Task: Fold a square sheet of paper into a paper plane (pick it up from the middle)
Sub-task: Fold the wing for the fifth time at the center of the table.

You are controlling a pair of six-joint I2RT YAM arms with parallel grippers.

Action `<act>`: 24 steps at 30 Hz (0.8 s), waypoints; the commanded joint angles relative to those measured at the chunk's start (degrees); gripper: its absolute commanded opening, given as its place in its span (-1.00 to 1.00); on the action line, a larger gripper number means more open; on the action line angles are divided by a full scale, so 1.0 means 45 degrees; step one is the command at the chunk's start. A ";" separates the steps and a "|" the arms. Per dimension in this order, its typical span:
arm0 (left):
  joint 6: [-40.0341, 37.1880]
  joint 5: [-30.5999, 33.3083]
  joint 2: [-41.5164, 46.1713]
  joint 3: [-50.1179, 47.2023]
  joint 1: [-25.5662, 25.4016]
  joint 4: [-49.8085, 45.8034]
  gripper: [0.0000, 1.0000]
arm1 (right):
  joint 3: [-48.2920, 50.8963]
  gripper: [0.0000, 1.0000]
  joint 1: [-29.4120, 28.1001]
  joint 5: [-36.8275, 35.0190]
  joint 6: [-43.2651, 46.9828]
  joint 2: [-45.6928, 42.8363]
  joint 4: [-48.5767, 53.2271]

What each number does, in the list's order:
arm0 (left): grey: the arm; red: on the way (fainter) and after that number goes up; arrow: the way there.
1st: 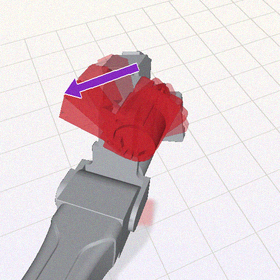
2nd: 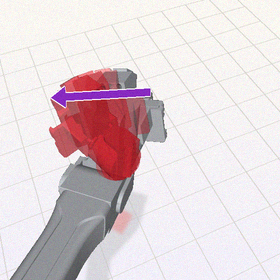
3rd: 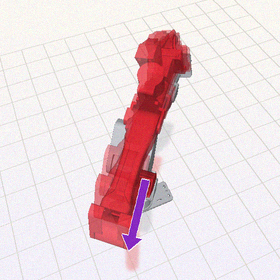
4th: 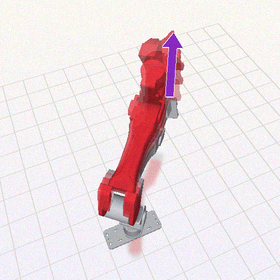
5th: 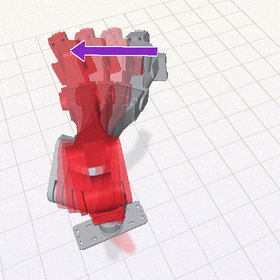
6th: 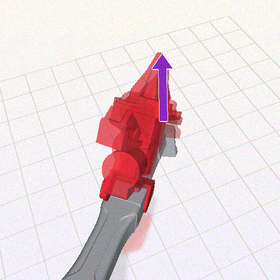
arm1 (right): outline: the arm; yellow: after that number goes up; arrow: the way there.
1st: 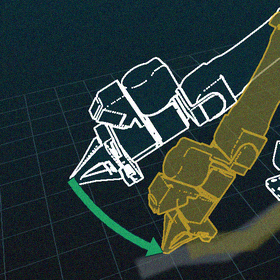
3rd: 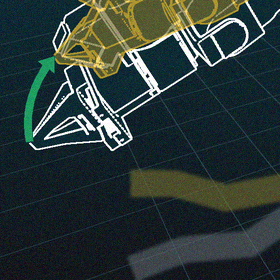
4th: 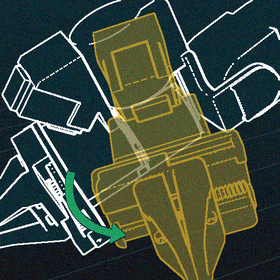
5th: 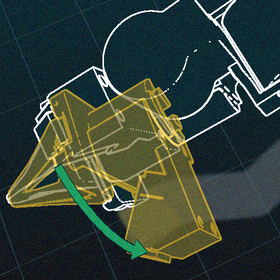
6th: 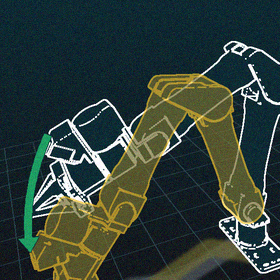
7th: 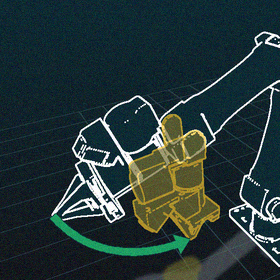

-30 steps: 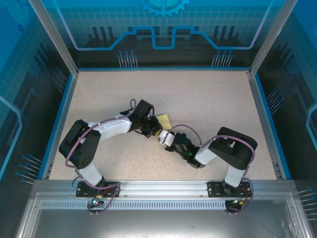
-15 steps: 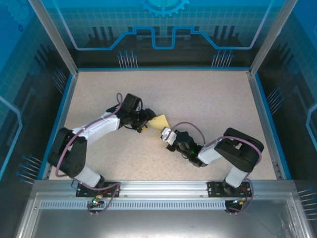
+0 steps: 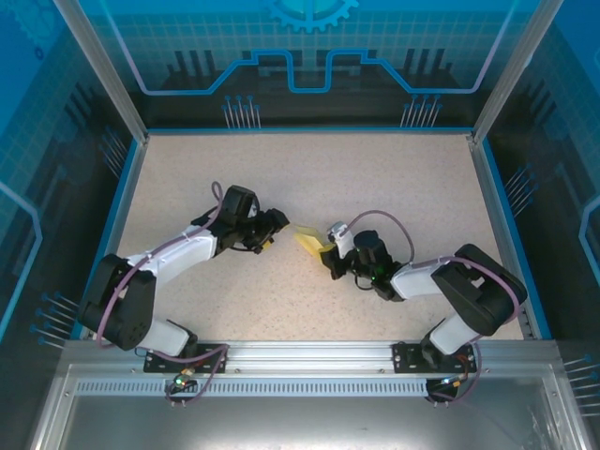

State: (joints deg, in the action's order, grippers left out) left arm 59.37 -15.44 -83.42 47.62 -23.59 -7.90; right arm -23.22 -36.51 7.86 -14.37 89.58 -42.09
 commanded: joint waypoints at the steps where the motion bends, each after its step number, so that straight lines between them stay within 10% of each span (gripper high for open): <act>1: -0.0429 -0.0503 -0.0314 -0.0263 -0.0332 0.1241 0.33 | -0.0427 -1.00 0.0637 0.1289 -0.2036 -0.0210 0.0712; 24: -0.0354 -0.1456 -0.3220 0.0551 -0.1743 0.3255 0.02 | -0.1440 -0.92 0.2274 0.4848 -0.3928 0.1406 0.2358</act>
State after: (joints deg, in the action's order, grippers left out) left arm 58.30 -20.49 -96.82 48.38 -30.81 4.99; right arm -28.64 -26.98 27.86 -31.16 94.65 -32.86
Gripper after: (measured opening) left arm 0.516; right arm 0.046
